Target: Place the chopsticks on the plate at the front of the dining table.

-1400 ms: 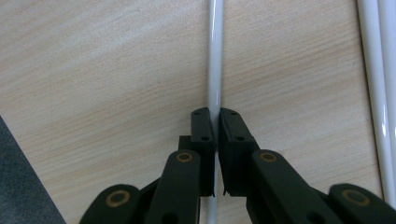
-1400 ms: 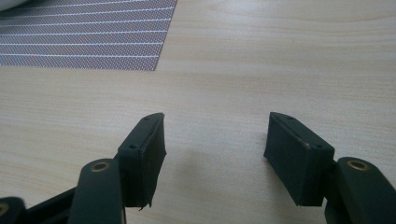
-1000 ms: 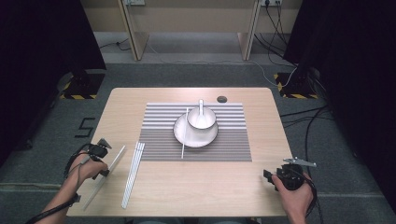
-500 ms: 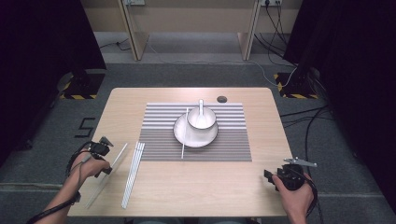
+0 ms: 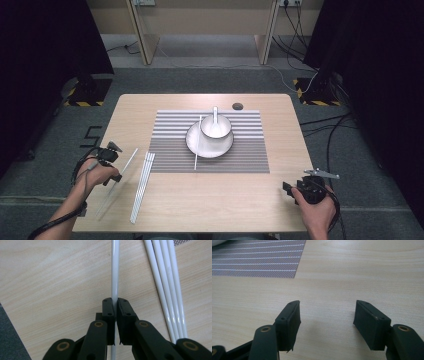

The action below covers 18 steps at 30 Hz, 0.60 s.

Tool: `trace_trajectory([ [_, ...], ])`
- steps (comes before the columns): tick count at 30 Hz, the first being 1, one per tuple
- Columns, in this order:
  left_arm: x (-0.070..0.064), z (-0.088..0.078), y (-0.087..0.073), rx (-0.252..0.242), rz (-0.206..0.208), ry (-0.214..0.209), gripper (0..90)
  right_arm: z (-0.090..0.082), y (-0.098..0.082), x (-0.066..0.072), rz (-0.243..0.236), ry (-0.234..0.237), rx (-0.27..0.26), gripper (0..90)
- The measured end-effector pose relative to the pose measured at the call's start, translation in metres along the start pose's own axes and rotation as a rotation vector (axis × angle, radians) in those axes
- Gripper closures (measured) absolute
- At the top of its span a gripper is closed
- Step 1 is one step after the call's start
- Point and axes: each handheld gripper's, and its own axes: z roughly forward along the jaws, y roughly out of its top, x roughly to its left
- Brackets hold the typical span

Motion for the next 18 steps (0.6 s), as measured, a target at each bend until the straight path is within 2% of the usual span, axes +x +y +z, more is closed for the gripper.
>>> trace_trajectory([
  [11, -0.005, -0.011, 0.01, -0.037, 0.005, 0.0, 84.9, 0.0, 0.0, 0.0, 0.001, 0.0, 0.001, 38.1],
  [18, -0.01, -0.013, 0.017, -0.043, 0.015, -0.004, 84.8, 0.0, 0.0, 0.0, 0.001, 0.001, 0.001, 38.1],
])
